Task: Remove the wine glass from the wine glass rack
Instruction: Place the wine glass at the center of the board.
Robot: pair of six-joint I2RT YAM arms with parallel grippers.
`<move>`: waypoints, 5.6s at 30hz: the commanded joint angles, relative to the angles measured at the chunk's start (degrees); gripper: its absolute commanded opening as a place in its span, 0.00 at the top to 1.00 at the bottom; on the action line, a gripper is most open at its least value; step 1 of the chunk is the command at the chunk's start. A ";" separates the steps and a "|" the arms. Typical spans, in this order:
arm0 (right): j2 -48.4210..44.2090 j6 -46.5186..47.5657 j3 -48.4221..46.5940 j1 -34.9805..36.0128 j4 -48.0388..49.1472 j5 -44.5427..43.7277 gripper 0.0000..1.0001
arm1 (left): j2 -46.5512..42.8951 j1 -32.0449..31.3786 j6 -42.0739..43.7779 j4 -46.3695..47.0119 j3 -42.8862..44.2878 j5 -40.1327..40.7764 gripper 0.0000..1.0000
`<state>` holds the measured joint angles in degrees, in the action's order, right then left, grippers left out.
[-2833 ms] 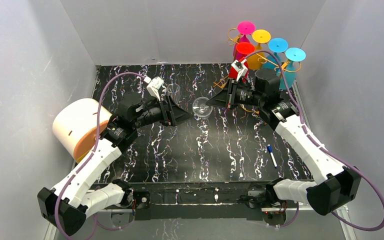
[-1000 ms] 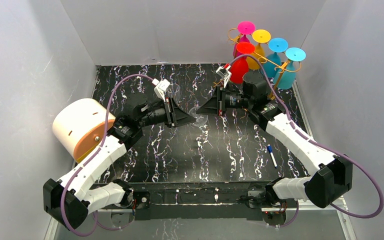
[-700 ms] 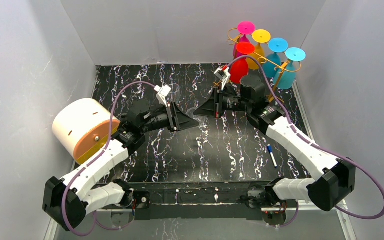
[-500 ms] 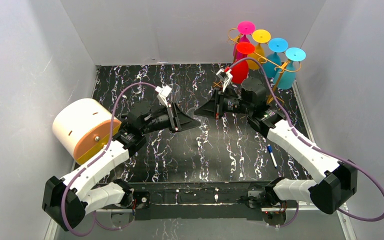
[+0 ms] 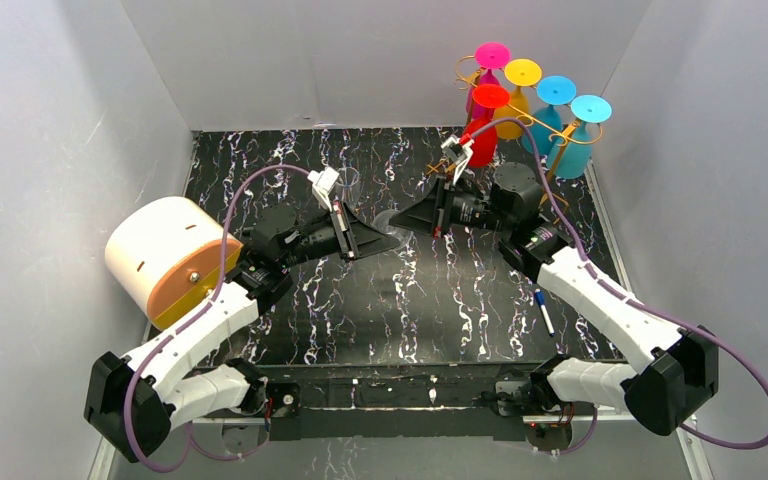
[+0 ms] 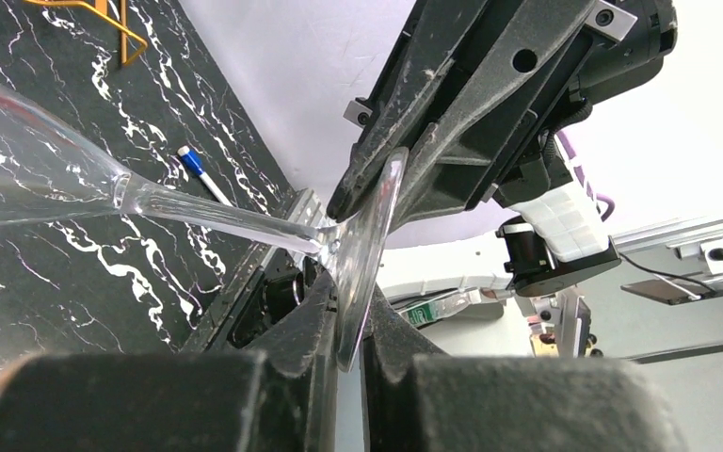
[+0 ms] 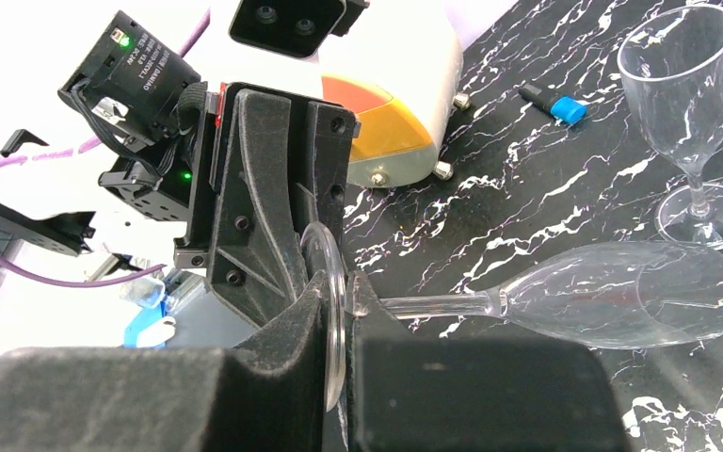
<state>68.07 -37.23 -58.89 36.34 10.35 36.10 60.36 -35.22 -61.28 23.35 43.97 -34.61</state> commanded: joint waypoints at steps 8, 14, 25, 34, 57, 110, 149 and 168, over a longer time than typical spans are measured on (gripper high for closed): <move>-4.94 8.29 -6.80 0.33 -11.78 -14.51 0.30 | -4.53 -0.72 19.08 -9.40 4.99 -3.51 1.00; -4.28 7.91 -11.46 -1.47 -20.19 -20.53 0.19 | -6.19 -0.72 27.18 -12.61 2.86 -7.41 1.00; 4.89 1.02 -14.32 -6.00 -24.51 -1.91 0.11 | -6.34 -0.70 55.81 -33.22 4.37 -24.44 1.00; 8.33 -0.36 -14.07 -8.67 -25.91 1.10 0.09 | -12.76 -0.64 79.74 -46.96 2.97 -19.83 1.00; 22.05 -0.17 -22.40 -10.43 -28.15 20.07 0.27 | -11.68 -0.61 103.68 -61.82 4.73 -15.61 1.00; 30.03 14.98 -32.61 -7.05 -51.16 39.90 0.56 | -12.10 -0.59 111.17 -55.59 2.74 -7.78 1.00; 29.50 27.66 -34.65 -4.38 -64.50 38.73 0.91 | -12.81 -0.64 108.87 -54.61 4.34 -3.33 1.00; 25.71 20.11 -31.48 -4.45 -54.65 29.02 0.99 | -17.27 -0.64 106.29 -53.97 2.89 0.06 0.60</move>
<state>95.98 -16.69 -90.28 29.08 -44.25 68.20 44.40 -36.67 47.29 -38.81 46.33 -37.58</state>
